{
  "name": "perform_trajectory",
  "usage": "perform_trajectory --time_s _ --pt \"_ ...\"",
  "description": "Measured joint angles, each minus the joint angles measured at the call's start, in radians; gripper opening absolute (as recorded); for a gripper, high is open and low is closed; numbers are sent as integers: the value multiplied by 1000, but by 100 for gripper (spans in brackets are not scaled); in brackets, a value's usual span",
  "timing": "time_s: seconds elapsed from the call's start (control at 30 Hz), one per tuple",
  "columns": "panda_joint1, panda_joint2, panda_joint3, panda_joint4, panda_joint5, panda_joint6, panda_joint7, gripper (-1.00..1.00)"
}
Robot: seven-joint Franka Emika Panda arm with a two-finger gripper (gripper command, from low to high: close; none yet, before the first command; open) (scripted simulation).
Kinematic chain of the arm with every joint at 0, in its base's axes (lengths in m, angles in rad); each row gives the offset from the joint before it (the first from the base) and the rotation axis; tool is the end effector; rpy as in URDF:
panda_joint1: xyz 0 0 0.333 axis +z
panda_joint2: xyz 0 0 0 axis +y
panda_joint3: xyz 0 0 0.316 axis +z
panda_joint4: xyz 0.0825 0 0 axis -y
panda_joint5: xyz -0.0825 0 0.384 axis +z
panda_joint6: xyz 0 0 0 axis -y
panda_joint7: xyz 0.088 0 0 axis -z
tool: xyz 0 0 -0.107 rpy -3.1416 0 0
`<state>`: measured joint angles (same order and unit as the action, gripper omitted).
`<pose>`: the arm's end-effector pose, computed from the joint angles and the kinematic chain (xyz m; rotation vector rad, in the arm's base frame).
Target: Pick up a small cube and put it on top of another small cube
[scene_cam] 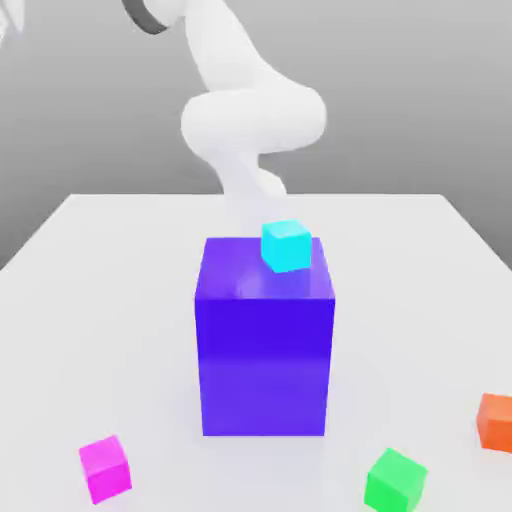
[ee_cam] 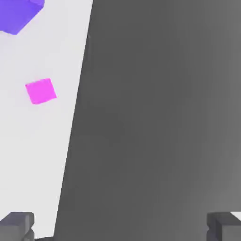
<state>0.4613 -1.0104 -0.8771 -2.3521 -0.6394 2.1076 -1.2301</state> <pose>0.3185 -0.2732 0.5667 2.3712 1.4456 0.6699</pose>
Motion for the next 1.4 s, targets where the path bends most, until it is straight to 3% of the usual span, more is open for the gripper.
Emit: perform_trajectory --time_s 0.33,0.67,1.03,1.17,1.2,1.4 --pt "210 50 -281 -10 -167 33 -438 0" --pt "512 82 -598 -6 -363 62 -823 0" --pt "907 20 -936 19 -623 33 -1185 0" --pt "1020 -54 -1094 62 -759 79 -1169 0" --pt "1034 -67 -1116 69 -781 87 -1162 -100" --pt "1041 -75 -1127 73 -801 90 -1153 -100"
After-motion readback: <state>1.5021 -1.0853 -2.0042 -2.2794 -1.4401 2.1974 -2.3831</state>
